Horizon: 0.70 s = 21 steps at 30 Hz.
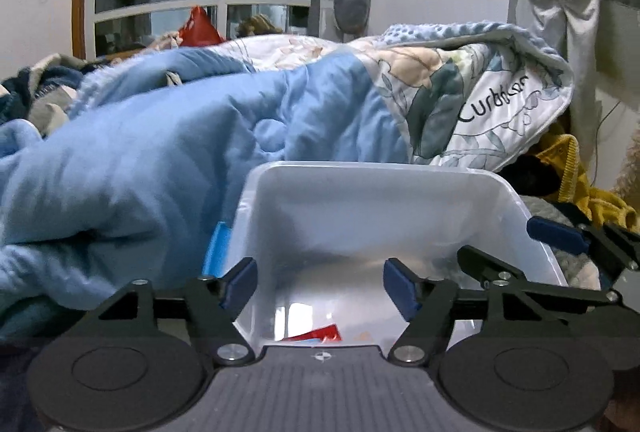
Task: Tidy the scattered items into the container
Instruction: 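Carry both toys over the white box and open both grippers, then move both grippers back toward the remaining toys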
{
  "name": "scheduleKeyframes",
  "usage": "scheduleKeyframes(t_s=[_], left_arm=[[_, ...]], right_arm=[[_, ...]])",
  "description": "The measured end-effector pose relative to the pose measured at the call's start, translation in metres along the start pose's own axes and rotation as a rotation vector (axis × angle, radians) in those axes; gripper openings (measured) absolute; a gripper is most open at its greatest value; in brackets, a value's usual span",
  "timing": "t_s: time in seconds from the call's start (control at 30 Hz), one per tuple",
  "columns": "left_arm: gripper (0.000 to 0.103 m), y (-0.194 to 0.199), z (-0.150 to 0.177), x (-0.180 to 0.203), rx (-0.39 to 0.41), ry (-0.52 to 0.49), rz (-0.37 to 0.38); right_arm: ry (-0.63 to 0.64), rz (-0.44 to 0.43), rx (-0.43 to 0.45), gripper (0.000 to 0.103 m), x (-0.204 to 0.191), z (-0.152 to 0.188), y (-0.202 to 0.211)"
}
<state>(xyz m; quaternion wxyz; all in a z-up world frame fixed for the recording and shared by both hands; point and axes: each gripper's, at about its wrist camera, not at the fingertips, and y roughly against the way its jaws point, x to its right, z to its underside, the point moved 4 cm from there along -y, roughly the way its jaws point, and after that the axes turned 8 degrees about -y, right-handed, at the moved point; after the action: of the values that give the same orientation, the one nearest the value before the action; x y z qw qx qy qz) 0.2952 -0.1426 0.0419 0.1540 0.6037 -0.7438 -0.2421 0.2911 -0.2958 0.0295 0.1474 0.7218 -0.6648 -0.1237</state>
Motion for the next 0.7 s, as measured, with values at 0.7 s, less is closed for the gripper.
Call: scheduleKeyframes(t_s=[0.7], left_arm=[[0.080,0.092,0.168,-0.039,-0.129,0.126,-0.068]], right_arm=[[0.018,-0.260,-0.170,0.089,-0.058,0.112,0.064]])
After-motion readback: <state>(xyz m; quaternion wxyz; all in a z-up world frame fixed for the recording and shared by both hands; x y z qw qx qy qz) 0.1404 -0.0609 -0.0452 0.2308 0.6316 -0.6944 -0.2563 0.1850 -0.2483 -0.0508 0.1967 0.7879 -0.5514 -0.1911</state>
